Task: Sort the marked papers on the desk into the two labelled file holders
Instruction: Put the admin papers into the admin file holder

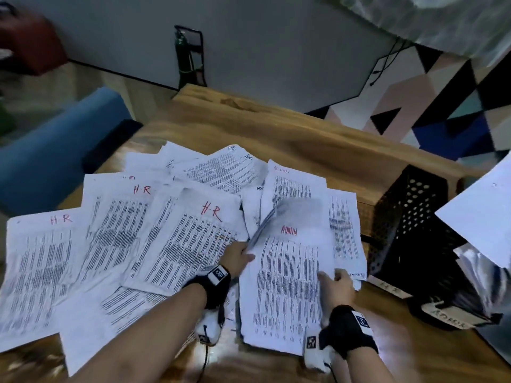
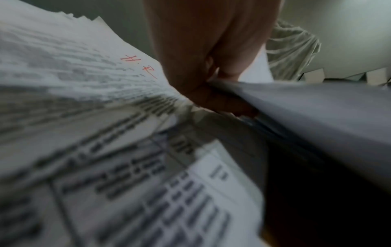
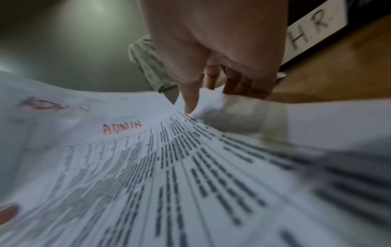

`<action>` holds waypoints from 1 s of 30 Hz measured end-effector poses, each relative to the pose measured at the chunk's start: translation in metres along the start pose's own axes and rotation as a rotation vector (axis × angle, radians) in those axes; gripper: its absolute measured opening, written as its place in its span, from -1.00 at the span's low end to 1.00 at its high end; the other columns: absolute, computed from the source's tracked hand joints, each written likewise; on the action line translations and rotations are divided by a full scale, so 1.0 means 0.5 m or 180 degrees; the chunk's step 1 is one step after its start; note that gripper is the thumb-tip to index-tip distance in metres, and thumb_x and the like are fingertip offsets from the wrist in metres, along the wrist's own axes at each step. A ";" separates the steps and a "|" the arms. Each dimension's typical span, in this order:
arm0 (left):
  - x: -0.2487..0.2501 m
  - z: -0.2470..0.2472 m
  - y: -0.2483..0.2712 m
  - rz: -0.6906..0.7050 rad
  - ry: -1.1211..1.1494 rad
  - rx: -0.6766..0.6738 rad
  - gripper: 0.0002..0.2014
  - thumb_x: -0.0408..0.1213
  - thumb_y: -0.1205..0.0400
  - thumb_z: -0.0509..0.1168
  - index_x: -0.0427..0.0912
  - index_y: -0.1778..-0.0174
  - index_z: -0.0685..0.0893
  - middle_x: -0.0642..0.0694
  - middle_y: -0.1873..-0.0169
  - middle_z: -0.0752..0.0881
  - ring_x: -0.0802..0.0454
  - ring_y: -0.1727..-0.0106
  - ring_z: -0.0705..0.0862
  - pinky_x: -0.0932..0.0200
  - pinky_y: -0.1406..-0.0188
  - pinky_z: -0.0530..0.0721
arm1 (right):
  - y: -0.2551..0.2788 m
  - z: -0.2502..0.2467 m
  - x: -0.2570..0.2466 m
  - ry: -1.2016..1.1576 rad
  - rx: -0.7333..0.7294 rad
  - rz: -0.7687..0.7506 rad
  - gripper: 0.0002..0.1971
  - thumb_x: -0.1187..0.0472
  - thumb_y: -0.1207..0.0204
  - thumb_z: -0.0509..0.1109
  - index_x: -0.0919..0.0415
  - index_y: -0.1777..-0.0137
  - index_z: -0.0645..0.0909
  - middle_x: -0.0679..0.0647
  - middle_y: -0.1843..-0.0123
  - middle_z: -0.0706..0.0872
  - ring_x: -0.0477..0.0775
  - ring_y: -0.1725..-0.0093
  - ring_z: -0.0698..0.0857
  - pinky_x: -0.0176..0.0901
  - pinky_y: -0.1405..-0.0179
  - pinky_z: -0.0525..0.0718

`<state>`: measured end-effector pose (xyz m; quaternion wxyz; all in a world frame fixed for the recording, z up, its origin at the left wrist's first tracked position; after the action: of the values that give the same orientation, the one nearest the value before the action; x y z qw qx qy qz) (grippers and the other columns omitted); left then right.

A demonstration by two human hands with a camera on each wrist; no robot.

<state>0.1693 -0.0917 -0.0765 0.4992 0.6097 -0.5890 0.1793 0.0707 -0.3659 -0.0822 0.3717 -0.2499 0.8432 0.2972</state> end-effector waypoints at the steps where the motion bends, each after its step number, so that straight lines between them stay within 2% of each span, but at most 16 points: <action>1: -0.003 0.013 0.010 0.0017 -0.0025 -0.0149 -0.76 -0.35 -0.55 0.35 -0.46 -0.03 0.66 -0.29 0.14 0.70 0.02 0.27 0.58 0.24 0.27 0.47 | 0.003 -0.014 0.004 -0.0091 0.0004 0.0012 -0.82 0.26 -0.43 0.44 0.28 0.11 0.49 0.19 0.19 0.55 0.16 0.18 0.49 -0.12 0.11 0.43; 3: -0.021 0.033 0.027 -0.0029 0.0049 -0.0318 -0.86 -0.30 -0.47 0.45 -0.30 0.22 0.66 -0.23 0.27 0.70 0.00 0.26 0.55 0.22 0.29 0.42 | 0.011 -0.036 0.016 -0.0179 -0.0079 0.0095 -0.81 0.34 -0.42 0.47 0.33 0.08 0.50 0.24 0.20 0.60 0.18 0.15 0.55 -0.12 0.11 0.47; 5: -0.048 0.039 0.036 -0.0122 0.0352 -0.0342 -0.67 -0.22 -0.34 0.55 -0.15 0.48 0.47 -0.11 0.50 0.50 0.03 0.39 0.45 0.21 0.40 0.28 | 0.013 -0.034 0.034 -0.0373 -0.0366 0.0161 -0.80 0.43 -0.39 0.47 0.44 0.01 0.58 0.28 0.17 0.71 0.21 0.17 0.66 -0.12 0.18 0.58; 6: -0.055 0.034 0.046 -0.0185 0.0557 -0.0254 -0.62 -0.17 -0.31 0.56 -0.15 0.49 0.43 -0.09 0.52 0.44 0.04 0.43 0.41 0.20 0.41 0.25 | 0.020 -0.029 0.040 -0.0423 -0.0557 0.0201 -0.79 0.46 -0.39 0.46 0.46 -0.01 0.60 0.28 0.16 0.74 0.22 0.18 0.70 -0.10 0.18 0.63; 9: -0.065 0.005 0.073 -0.0412 0.0962 0.0090 -0.77 -0.19 -0.58 0.35 -0.27 0.29 0.58 -0.06 0.54 0.43 0.06 0.52 0.39 0.27 0.50 0.28 | 0.044 -0.016 0.048 -0.0314 -0.0973 0.0217 -0.80 0.49 -0.42 0.41 0.41 -0.04 0.60 0.27 0.11 0.73 0.20 0.18 0.70 -0.06 0.18 0.69; 11: -0.069 -0.012 0.088 -0.0470 0.1116 0.0178 -0.78 -0.29 -0.68 0.19 -0.39 0.04 0.63 -0.09 0.49 0.49 0.03 0.49 0.43 0.31 0.49 0.39 | 0.054 -0.038 0.041 -0.0381 -0.0636 0.0060 -0.87 0.48 -0.45 0.38 0.36 0.03 0.57 0.26 0.10 0.69 0.11 0.26 0.63 -0.20 0.36 0.62; 12: -0.070 -0.019 0.092 -0.0428 0.1140 0.0194 -0.78 -0.32 -0.68 0.18 -0.42 0.00 0.64 -0.13 0.45 0.54 -0.01 0.45 0.47 0.31 0.43 0.46 | 0.054 -0.052 0.043 -0.0479 -0.0369 0.0021 -0.90 0.47 -0.46 0.35 0.36 0.05 0.55 0.31 0.10 0.69 0.11 0.26 0.59 -0.21 0.35 0.57; 14: -0.067 -0.033 0.102 -0.0345 0.1125 0.0226 -0.76 -0.35 -0.66 0.21 -0.46 -0.09 0.65 -0.26 0.27 0.67 -0.10 0.26 0.62 0.17 0.22 0.56 | 0.054 -0.059 0.049 -0.0693 -0.0182 0.0038 -0.89 0.43 -0.48 0.33 0.41 0.01 0.55 0.41 0.06 0.70 0.18 0.18 0.60 -0.10 0.15 0.53; 17: -0.056 -0.045 0.119 -0.0277 0.1271 0.0275 -0.79 -0.39 -0.61 0.28 -0.44 -0.09 0.67 -0.33 0.13 0.71 -0.12 0.17 0.67 0.14 0.17 0.60 | 0.061 -0.035 0.049 -0.0995 -0.0480 0.0141 -0.72 0.39 -0.43 0.43 0.32 -0.12 0.52 0.38 -0.04 0.71 0.29 0.00 0.69 0.12 -0.10 0.64; 19: -0.045 -0.044 0.127 -0.0247 0.1410 0.0257 -0.81 -0.41 -0.57 0.33 -0.41 -0.05 0.69 -0.32 0.17 0.73 -0.11 0.21 0.69 0.16 0.19 0.62 | 0.070 -0.028 0.037 -0.1126 -0.0629 0.0065 -0.58 0.43 -0.39 0.47 0.33 -0.22 0.46 0.32 -0.09 0.69 0.25 -0.04 0.68 0.06 -0.12 0.62; 22: -0.026 -0.043 0.136 -0.0251 0.1700 0.0267 -0.81 -0.47 -0.52 0.37 -0.35 -0.05 0.70 -0.17 0.17 0.77 -0.03 0.19 0.74 0.22 0.25 0.67 | 0.073 -0.043 0.033 -0.1418 -0.0609 -0.0098 -0.50 0.52 -0.41 0.41 0.38 -0.33 0.36 0.27 -0.14 0.61 0.17 -0.06 0.61 -0.03 -0.10 0.53; 24: -0.013 -0.046 0.137 -0.0234 0.1889 0.0355 -0.78 -0.49 -0.49 0.39 -0.35 -0.05 0.69 -0.21 0.13 0.77 -0.04 0.17 0.74 0.18 0.20 0.67 | 0.079 -0.063 0.036 -0.1765 -0.0577 -0.0146 -0.47 0.49 -0.42 0.42 0.32 -0.37 0.34 0.19 -0.18 0.56 0.14 -0.11 0.57 -0.03 -0.14 0.52; 26: 0.000 -0.052 0.142 -0.0187 0.1966 0.0471 -0.76 -0.43 -0.51 0.39 -0.36 -0.08 0.67 -0.24 0.10 0.76 -0.07 0.15 0.74 0.12 0.12 0.68 | 0.081 -0.070 0.052 -0.2097 -0.0716 -0.0129 -0.43 0.19 -0.26 0.61 0.26 -0.24 0.49 0.12 -0.11 0.68 0.09 -0.05 0.69 -0.09 -0.12 0.65; 28: 0.008 -0.056 0.144 -0.0118 0.1979 0.0563 -0.75 -0.35 -0.57 0.35 -0.34 -0.15 0.64 -0.22 0.05 0.74 -0.10 0.04 0.71 0.08 -0.05 0.64 | 0.080 -0.079 0.065 -0.2310 -0.0855 -0.0129 -0.21 -0.15 0.23 0.74 0.17 -0.02 0.63 -0.01 0.11 0.84 -0.08 0.12 0.81 -0.28 0.11 0.76; 29: 0.012 -0.057 0.145 -0.0051 0.1994 0.0592 -0.74 -0.33 -0.59 0.32 -0.34 -0.16 0.62 -0.22 0.02 0.73 -0.11 -0.01 0.70 0.06 -0.09 0.63 | 0.077 -0.088 0.069 -0.2441 -0.0845 -0.0141 -0.20 -0.17 0.34 0.74 0.14 0.05 0.64 -0.05 0.20 0.85 -0.14 0.18 0.81 -0.35 0.22 0.76; 30: 0.017 -0.060 0.147 0.0012 0.2002 0.0628 -0.76 -0.34 -0.60 0.31 -0.35 -0.15 0.63 -0.24 0.01 0.72 -0.13 -0.03 0.69 0.04 -0.10 0.62 | 0.073 -0.097 0.071 -0.2515 -0.0848 -0.0166 -0.27 -0.12 0.30 0.74 0.15 0.10 0.63 -0.05 0.24 0.85 -0.12 0.21 0.81 -0.36 0.28 0.75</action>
<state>0.1164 -0.0578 -0.0272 0.5949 0.5687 -0.3869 0.4160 0.0026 -0.3808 -0.0718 0.6385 -0.1839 0.5833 0.4671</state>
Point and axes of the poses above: each hand's wrist, its own y-axis away from the middle knuckle, its own z-axis out of the palm, x = y × z, the point moved 9 cm from there along -y, towards the middle knuckle
